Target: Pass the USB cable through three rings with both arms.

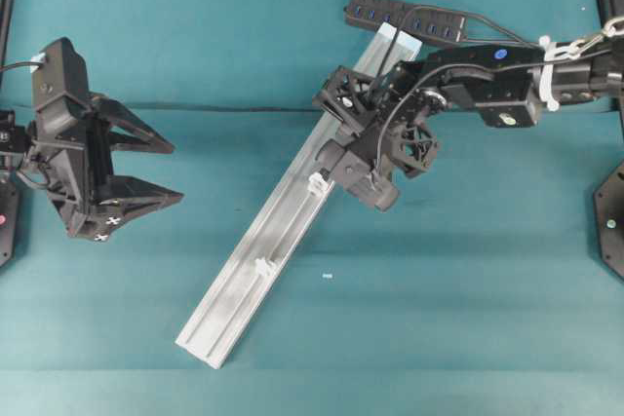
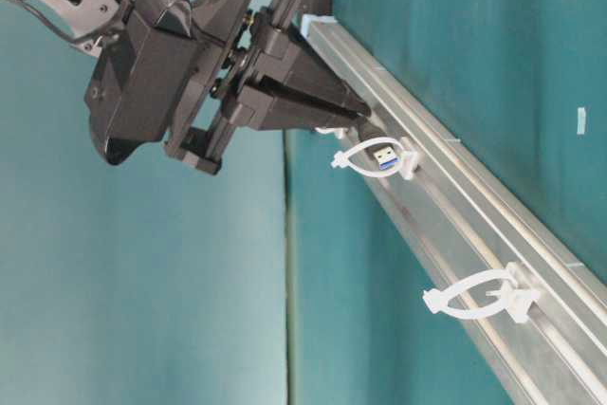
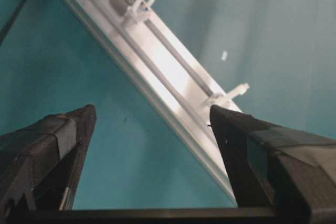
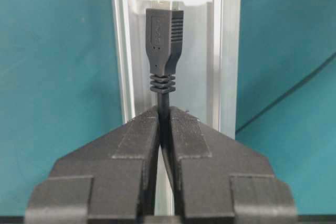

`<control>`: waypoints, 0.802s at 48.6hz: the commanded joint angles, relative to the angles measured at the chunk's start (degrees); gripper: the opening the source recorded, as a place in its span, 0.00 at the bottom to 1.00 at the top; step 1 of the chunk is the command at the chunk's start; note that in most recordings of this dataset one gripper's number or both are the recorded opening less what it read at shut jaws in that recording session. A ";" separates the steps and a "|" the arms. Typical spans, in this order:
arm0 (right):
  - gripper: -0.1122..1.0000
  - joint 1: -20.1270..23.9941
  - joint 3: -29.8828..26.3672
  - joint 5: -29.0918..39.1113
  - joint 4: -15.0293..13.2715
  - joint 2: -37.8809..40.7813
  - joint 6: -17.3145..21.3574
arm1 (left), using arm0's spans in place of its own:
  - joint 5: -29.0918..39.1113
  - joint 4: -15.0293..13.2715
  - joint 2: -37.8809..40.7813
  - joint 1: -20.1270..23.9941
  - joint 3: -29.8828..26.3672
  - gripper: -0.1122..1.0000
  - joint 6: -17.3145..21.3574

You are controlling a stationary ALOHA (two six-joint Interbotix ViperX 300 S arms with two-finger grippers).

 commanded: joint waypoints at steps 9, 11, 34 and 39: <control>0.16 1.76 -0.70 -0.62 1.05 -0.26 0.09 | -0.26 0.18 -0.18 -0.18 -0.53 0.95 -0.09; 0.16 2.11 -0.97 -0.88 1.32 -0.18 0.18 | -0.26 0.18 -0.18 -0.18 -0.53 0.95 -0.18; 0.16 4.39 -2.11 -1.32 5.62 0.09 0.53 | -0.53 0.18 0.35 -0.18 -0.70 0.95 -1.41; 0.16 4.57 -2.11 -1.76 6.86 0.00 0.62 | -0.88 0.18 1.05 -0.18 -0.79 0.95 -2.99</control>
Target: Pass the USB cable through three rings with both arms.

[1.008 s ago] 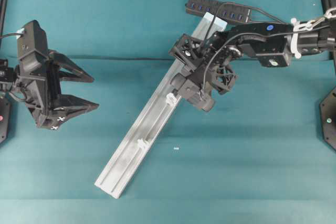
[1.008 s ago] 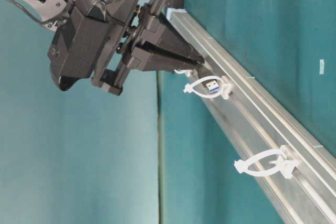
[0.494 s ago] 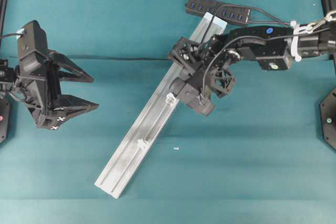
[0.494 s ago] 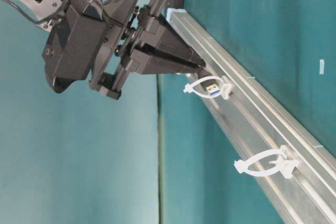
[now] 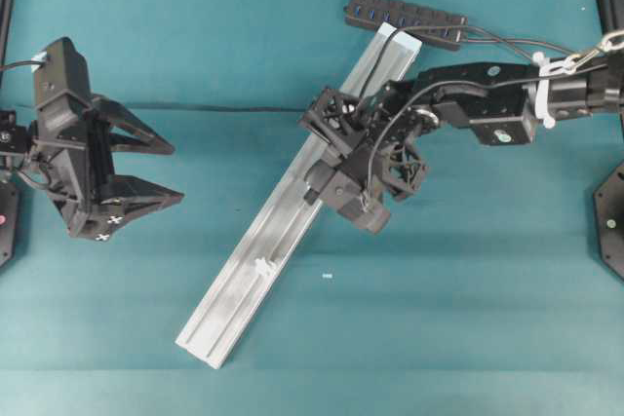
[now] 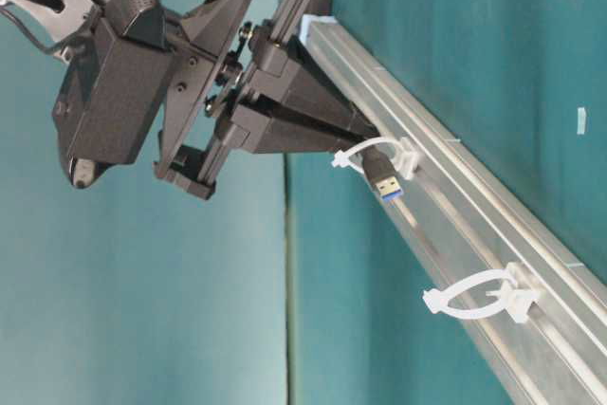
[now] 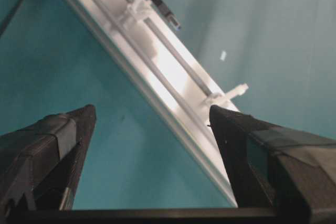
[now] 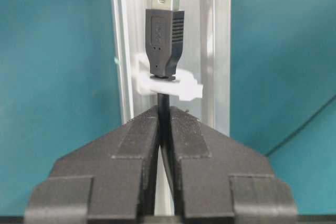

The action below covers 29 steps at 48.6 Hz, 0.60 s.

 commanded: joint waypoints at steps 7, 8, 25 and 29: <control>0.16 0.70 -0.79 -0.88 3.78 -0.26 0.18 | -3.60 0.18 1.85 -0.09 -0.70 0.95 -2.81; 0.16 0.70 -0.79 -0.88 3.78 -0.26 0.18 | -4.22 0.18 2.11 -0.09 -0.79 0.95 -3.08; 0.16 0.18 -0.79 -1.41 3.87 -0.26 0.70 | -17.05 0.09 13.01 -0.09 -2.20 0.95 -6.77; 0.16 0.00 -0.79 -2.29 3.87 -0.26 1.14 | -19.07 0.18 17.05 -0.09 -3.69 0.95 -6.86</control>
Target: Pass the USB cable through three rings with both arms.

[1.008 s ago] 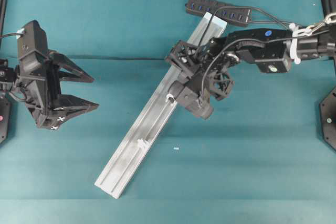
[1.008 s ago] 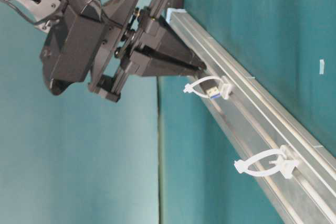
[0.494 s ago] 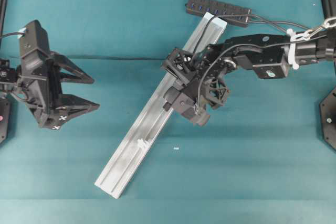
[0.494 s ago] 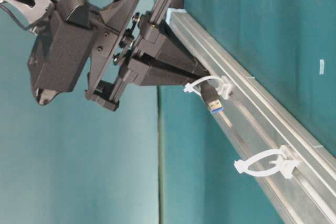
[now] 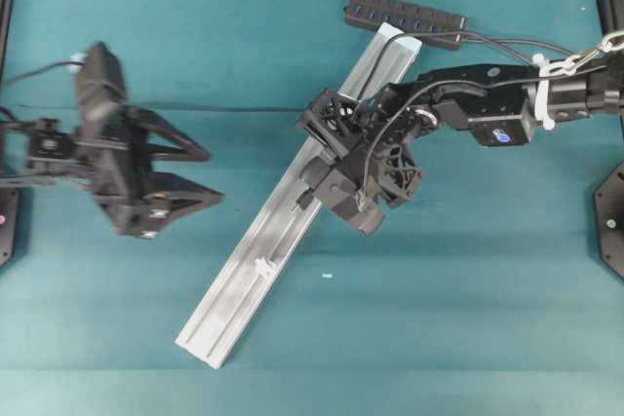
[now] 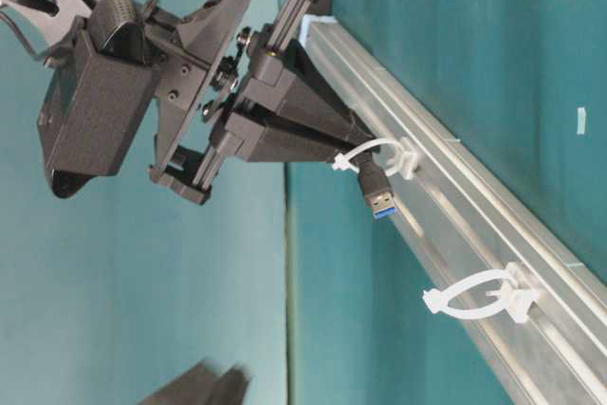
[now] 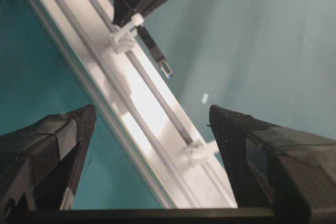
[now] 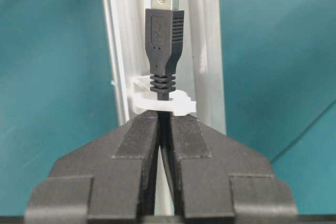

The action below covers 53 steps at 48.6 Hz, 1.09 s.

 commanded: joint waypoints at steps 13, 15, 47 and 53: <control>0.16 -0.62 -0.62 -1.67 0.35 -0.35 1.58 | -3.16 0.18 14.85 0.00 -9.14 0.95 -0.35; 0.16 -0.62 -0.62 -1.67 0.26 -0.35 1.58 | -3.16 0.18 16.44 -0.09 -10.02 0.94 -0.79; 0.16 -0.62 -0.53 -1.93 0.35 -0.35 1.67 | -8.44 0.18 27.16 -0.26 -16.17 0.92 -6.50; 0.16 -0.62 -0.35 -1.93 0.35 -0.44 1.76 | -8.35 0.18 27.07 -0.62 -15.73 0.90 -6.86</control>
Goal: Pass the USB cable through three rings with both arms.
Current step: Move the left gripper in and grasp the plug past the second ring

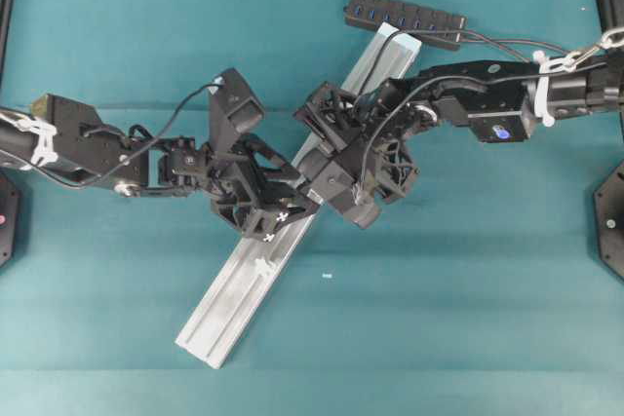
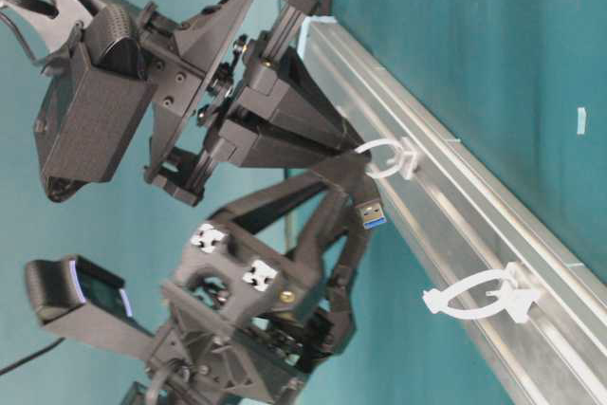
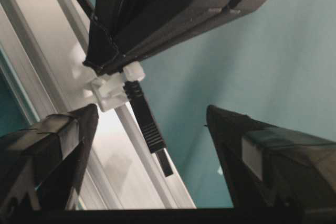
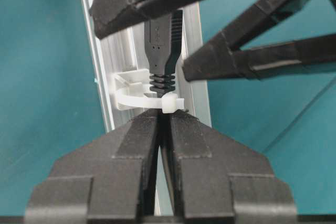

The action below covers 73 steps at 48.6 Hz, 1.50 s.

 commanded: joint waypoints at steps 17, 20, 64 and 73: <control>0.16 0.00 -0.09 -0.18 0.18 -0.44 0.70 | -1.76 0.18 -0.53 -0.97 -1.58 0.51 -1.05; 0.16 0.00 -0.09 -0.18 0.18 -0.53 0.62 | -1.49 0.18 -0.44 -0.97 -1.93 0.37 -1.05; 0.25 0.18 0.88 -0.44 0.09 -0.79 2.37 | -0.35 0.09 -1.23 -1.23 0.70 0.22 -4.22; 0.65 0.18 2.02 -1.85 0.09 -1.32 2.81 | -0.44 0.18 -1.32 -1.67 0.97 0.21 -4.22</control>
